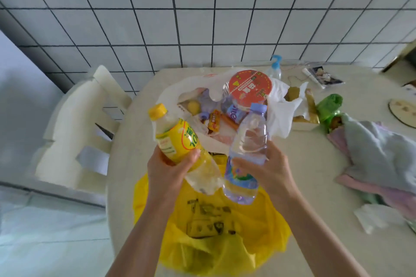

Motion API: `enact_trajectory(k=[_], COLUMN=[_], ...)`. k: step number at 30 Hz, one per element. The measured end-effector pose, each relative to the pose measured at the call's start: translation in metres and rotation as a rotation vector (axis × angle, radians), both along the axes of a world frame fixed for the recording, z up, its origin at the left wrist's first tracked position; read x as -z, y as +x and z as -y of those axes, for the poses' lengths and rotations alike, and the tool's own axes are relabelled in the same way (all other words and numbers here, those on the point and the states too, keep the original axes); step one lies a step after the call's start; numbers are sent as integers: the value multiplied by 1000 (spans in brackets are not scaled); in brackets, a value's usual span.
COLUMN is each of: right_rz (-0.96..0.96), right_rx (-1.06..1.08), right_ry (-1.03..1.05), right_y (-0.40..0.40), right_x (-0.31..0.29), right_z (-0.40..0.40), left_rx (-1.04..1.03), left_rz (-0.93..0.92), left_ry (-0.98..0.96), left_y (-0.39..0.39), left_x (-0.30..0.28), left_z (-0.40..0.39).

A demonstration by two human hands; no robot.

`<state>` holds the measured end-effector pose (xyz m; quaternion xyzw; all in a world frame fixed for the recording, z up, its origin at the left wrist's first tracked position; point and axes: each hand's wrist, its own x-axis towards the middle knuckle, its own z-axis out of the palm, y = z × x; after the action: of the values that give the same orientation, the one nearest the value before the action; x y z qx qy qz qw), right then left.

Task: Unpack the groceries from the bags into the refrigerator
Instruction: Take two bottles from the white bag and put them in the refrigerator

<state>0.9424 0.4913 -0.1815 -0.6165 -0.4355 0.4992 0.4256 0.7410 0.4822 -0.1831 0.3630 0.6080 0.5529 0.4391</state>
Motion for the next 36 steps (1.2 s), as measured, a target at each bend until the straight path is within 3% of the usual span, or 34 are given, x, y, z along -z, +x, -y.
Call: enact_trajectory(k=[13,17,25,29,36], right_rz=[-420,-415,-373,-381,-310], right_rx=[-115,-172,-253,-297,-556], right_ry=[-169,-211,-343,-436,-519], right_y=[5,11,15,-3,-70], right_x=[12,21,31,34,28], right_z=[163,206,285,318,366], left_rx=[154,168,-79,-196,-386], left_rz=[484,476,402,369,359], left_ry=[-278,-362,-418,-423,-384], left_y=[-15,-11,9,1,-40], left_x=[23,27,35,34,33], left_z=[156,216,348,402,477])
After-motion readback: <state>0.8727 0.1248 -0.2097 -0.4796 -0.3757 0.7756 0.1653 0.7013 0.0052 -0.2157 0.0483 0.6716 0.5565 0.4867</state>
